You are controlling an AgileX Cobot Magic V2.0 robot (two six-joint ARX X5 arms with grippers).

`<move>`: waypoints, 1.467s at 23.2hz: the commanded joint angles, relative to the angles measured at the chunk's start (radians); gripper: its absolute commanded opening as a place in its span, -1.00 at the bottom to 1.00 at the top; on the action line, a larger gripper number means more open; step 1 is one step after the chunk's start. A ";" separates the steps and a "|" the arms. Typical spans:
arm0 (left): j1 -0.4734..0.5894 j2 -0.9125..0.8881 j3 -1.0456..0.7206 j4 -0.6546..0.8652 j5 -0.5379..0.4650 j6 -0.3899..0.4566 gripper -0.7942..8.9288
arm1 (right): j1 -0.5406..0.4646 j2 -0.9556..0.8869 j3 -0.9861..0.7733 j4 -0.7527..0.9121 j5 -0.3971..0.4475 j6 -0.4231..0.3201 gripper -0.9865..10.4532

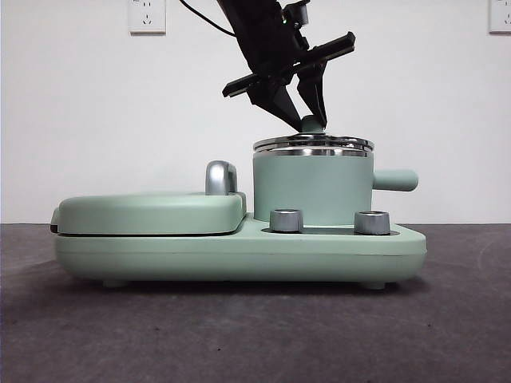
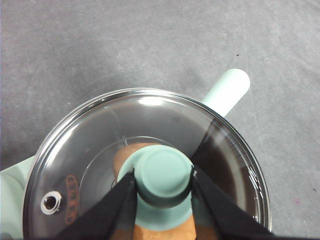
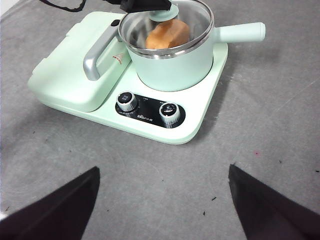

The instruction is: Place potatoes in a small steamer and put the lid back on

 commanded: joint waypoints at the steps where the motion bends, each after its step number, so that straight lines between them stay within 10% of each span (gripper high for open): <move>1: -0.011 0.029 0.031 0.028 0.004 -0.008 -0.80 | 0.006 0.002 0.008 0.008 0.000 0.011 -0.11; 17: -0.019 0.052 0.031 0.014 0.005 -0.010 -0.80 | 0.006 0.002 0.008 0.008 0.000 0.011 -0.11; 23: -0.016 0.030 0.050 0.012 0.005 0.015 0.06 | 0.006 0.002 0.008 0.009 0.000 0.011 -0.11; 34: -0.027 -0.364 0.041 -0.428 0.020 0.157 0.06 | 0.006 0.019 0.008 0.013 -0.086 0.010 -0.11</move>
